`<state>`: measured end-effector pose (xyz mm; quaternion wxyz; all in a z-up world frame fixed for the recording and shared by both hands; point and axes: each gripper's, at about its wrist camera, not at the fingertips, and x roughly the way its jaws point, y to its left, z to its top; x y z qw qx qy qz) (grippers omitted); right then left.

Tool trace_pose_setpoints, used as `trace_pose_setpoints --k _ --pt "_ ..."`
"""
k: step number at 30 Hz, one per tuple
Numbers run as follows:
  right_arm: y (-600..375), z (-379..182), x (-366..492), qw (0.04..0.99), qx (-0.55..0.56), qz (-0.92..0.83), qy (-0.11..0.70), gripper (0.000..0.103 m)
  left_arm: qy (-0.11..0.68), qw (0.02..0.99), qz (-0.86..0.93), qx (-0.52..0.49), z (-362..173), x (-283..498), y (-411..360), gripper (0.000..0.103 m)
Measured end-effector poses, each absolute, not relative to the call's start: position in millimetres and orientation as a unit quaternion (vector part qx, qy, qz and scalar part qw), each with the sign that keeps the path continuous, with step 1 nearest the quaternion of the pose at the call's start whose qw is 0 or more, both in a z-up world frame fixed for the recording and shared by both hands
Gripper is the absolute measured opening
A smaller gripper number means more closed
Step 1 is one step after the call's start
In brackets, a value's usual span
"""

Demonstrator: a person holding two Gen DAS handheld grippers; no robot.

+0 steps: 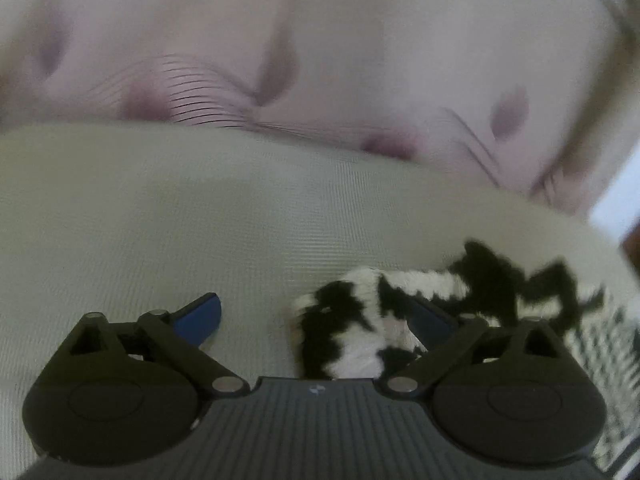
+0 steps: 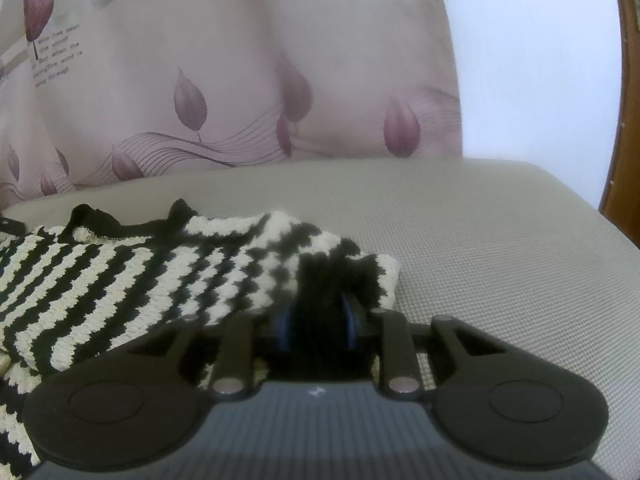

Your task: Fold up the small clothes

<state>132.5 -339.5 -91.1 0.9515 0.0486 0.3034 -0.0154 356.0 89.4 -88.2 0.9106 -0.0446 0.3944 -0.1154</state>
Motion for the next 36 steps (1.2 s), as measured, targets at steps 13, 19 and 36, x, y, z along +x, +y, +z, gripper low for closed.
trace_pose_setpoints --k 13,19,36 --pt "-339 -91 134 0.951 0.047 -0.013 0.305 0.029 0.323 0.942 -0.069 0.06 -92 325 68 0.029" --pt "-340 -92 135 0.95 0.043 -0.014 0.309 0.032 0.277 0.959 -0.043 0.051 -85 308 72 0.078" --pt "-378 -59 78 0.949 0.149 -0.011 0.278 0.05 0.291 0.953 -0.079 -0.014 -34 109 131 0.096"
